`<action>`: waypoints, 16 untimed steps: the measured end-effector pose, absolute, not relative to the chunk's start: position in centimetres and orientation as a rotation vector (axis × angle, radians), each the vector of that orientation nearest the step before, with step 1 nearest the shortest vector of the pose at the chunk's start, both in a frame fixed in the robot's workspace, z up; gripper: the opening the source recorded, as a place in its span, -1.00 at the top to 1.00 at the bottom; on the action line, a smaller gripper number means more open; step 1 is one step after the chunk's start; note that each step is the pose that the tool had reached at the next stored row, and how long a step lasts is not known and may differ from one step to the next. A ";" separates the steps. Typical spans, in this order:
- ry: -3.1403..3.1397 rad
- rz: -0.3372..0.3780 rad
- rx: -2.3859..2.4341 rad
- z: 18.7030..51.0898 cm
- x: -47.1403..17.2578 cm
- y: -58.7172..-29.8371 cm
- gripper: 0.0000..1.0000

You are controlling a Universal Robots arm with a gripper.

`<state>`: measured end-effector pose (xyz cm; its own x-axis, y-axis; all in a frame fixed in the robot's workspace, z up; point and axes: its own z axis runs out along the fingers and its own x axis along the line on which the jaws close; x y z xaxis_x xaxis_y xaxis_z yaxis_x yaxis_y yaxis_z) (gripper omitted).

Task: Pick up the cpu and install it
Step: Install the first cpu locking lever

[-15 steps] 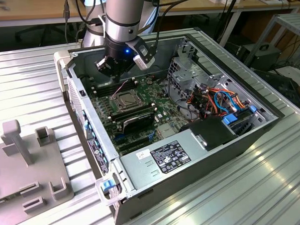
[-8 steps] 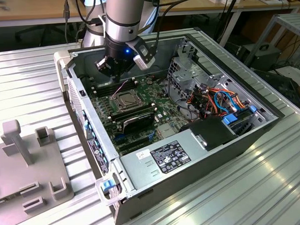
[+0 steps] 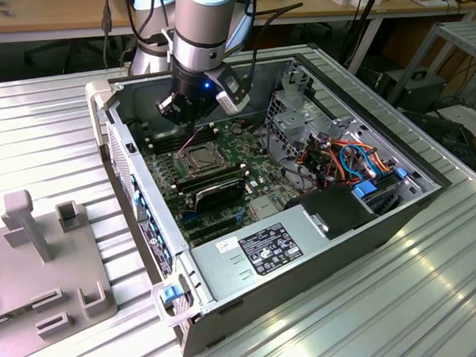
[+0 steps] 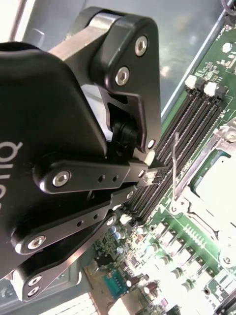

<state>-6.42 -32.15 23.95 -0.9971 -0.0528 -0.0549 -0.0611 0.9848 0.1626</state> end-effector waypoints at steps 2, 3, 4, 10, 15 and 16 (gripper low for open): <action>3.079 0.255 -0.088 23.7 -6.3 -32.2 0.79; 3.079 0.255 -0.088 23.7 -6.3 -32.2 0.79; 3.080 0.254 -0.088 23.7 -6.3 -32.2 0.79; 3.080 0.255 -0.089 23.5 -6.2 -32.2 0.79; 3.080 0.255 -0.088 23.1 -6.0 -32.2 0.79; 3.080 0.255 -0.088 23.0 -6.0 -32.2 0.79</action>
